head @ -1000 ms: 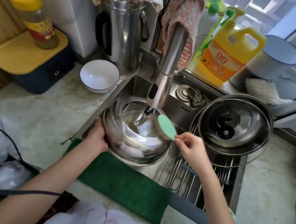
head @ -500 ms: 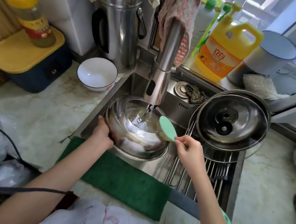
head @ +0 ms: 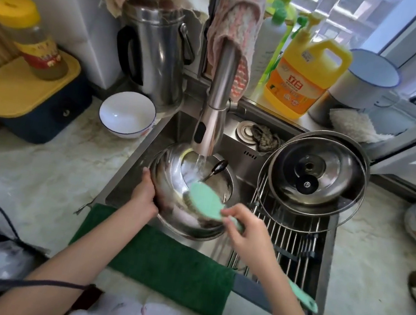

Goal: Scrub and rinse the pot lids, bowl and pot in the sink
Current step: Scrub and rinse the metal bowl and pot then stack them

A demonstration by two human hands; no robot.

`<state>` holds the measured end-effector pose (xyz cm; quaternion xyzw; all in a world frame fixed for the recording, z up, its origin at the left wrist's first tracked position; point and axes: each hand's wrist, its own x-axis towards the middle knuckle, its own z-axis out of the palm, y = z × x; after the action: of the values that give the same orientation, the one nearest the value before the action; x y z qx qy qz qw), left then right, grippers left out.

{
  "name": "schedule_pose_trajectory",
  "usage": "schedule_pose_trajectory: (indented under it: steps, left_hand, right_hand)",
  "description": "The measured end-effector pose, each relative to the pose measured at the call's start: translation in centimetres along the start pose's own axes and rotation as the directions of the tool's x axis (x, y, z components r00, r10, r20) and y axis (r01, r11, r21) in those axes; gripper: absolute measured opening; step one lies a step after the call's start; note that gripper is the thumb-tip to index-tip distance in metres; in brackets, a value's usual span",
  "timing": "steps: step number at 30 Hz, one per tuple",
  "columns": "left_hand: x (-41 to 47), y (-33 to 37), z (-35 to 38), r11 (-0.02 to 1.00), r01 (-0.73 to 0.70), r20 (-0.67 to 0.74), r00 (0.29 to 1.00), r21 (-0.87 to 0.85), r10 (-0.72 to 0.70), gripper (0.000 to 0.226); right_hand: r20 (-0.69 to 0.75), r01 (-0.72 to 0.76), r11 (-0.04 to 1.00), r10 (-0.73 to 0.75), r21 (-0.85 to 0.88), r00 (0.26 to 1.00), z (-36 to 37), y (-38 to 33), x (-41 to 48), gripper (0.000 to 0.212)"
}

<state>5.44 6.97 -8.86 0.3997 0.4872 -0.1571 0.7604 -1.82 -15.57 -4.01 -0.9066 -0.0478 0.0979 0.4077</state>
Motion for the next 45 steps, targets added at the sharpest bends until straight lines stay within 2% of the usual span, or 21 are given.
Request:
schedule_pose_trajectory:
  steps: [2,5,9,15,16,20,21,23,25,26,28,30,32,34,36,38,40,41,43,44,45]
  left_hand:
    - [-0.2,-0.1,0.0,1.000,0.001,0.023,1.000,-0.008,0.000,0.067]
    - [-0.7,-0.2,0.1,1.000,0.004,0.044,0.999,-0.027,-0.002,0.064]
    - [-1.8,-0.8,0.8,0.998,0.012,0.059,0.998,-0.057,-0.009,0.060]
    - [-2.0,-1.3,1.1,0.995,0.016,0.077,0.997,-0.096,-0.008,0.062]
    - [-2.2,-1.2,1.0,0.995,0.015,0.084,0.996,-0.100,-0.007,0.064]
    - [-1.5,-1.0,0.0,0.988,0.032,0.168,0.986,-0.148,-0.006,0.064]
    - [-1.4,-0.9,-0.3,0.987,0.049,0.204,0.979,-0.150,-0.018,0.066]
    - [-0.9,-0.4,-0.8,0.993,0.056,0.198,0.980,-0.107,-0.034,0.067]
    - [-0.3,0.2,-1.4,0.999,-0.044,0.098,0.994,0.002,0.043,0.059]
    - [-0.2,0.6,-1.7,0.985,-0.145,0.029,0.989,0.090,0.143,0.052]
    - [-0.5,0.8,-1.9,0.861,-0.414,-0.024,0.898,0.295,0.440,0.033]
    - [-1.5,0.5,-1.5,0.592,-0.624,0.092,0.724,0.511,0.683,0.030]
    - [-2.2,0.1,-0.9,0.294,-0.695,0.279,0.586,0.656,0.761,0.043]
    - [-2.4,0.3,0.2,-0.009,-0.636,0.424,0.504,0.772,0.752,0.054]
    - [-2.2,0.7,1.8,-0.301,-0.546,0.578,0.451,0.782,0.680,0.050]
    - [-2.1,1.1,3.5,-0.448,-0.523,0.680,0.435,0.725,0.590,0.041]
    - [-1.9,1.7,4.9,-0.455,-0.553,0.707,0.431,0.698,0.561,0.038]
    - [-2.0,2.1,5.5,-0.360,-0.614,0.687,0.454,0.703,0.568,0.036]
    - [-2.1,2.2,6.1,-0.045,-0.694,0.576,0.557,0.718,0.598,0.032]
    - [-2.3,1.8,6.1,0.034,-0.677,0.528,0.604,0.735,0.597,0.032]
    - [-2.5,1.1,6.0,-0.015,-0.646,0.524,0.605,0.763,0.599,0.035]
  right_hand:
    - [-0.067,-0.141,0.953,0.165,0.268,0.984,-1.6,1.0,1.0,0.019]
    - [0.001,-0.283,0.808,0.330,0.517,0.944,-2.8,0.2,2.0,0.033]
    - [0.053,-0.302,0.668,0.366,0.680,0.929,-3.2,-1.6,3.6,0.009]
    - [0.182,-0.442,0.547,0.463,0.711,0.867,-2.0,-2.3,7.6,0.030]
    - [0.228,-0.446,0.475,0.448,0.758,0.864,-1.7,-2.3,8.0,0.031]
    - [0.413,-0.436,0.036,0.255,0.899,0.874,0.2,-2.7,8.8,0.035]
    - [0.426,-0.426,-0.046,0.203,0.904,0.882,0.9,-2.9,9.0,0.035]
    - [0.418,-0.404,-0.120,0.139,0.907,0.897,2.0,-3.1,9.4,0.031]
    - [0.414,-0.400,-0.124,0.113,0.908,0.903,2.6,-3.1,9.6,0.031]
    - [0.413,-0.399,-0.131,0.109,0.908,0.904,2.7,-3.1,9.7,0.031]
    - [0.397,-0.377,-0.167,0.115,0.911,0.910,2.9,-3.1,9.7,0.032]
    - [0.390,-0.363,-0.187,0.129,0.913,0.912,3.0,-3.5,9.5,0.034]
    - [0.393,-0.359,-0.215,0.141,0.908,0.909,3.1,-3.7,9.3,0.036]
    - [0.394,-0.356,-0.215,0.170,0.909,0.903,2.7,-4.0,9.3,0.037]
    - [0.382,-0.366,-0.111,0.210,0.924,0.900,2.1,-4.5,9.4,0.035]
    - [0.371,-0.390,0.029,0.244,0.921,0.896,1.7,-5.4,9.1,0.034]
    - [0.349,-0.391,0.118,0.272,0.913,0.897,1.3,-6.2,8.6,0.034]
    - [0.336,-0.386,0.142,0.282,0.912,0.899,0.8,-6.5,8.3,0.033]
    - [0.317,-0.378,0.175,0.299,0.909,0.900,-0.2,-6.9,7.9,0.032]
    - [0.313,-0.382,0.197,0.309,0.903,0.898,-0.7,-7.0,7.7,0.032]
    - [0.310,-0.392,0.226,0.325,0.892,0.893,-1.1,-6.9,7.4,0.031]
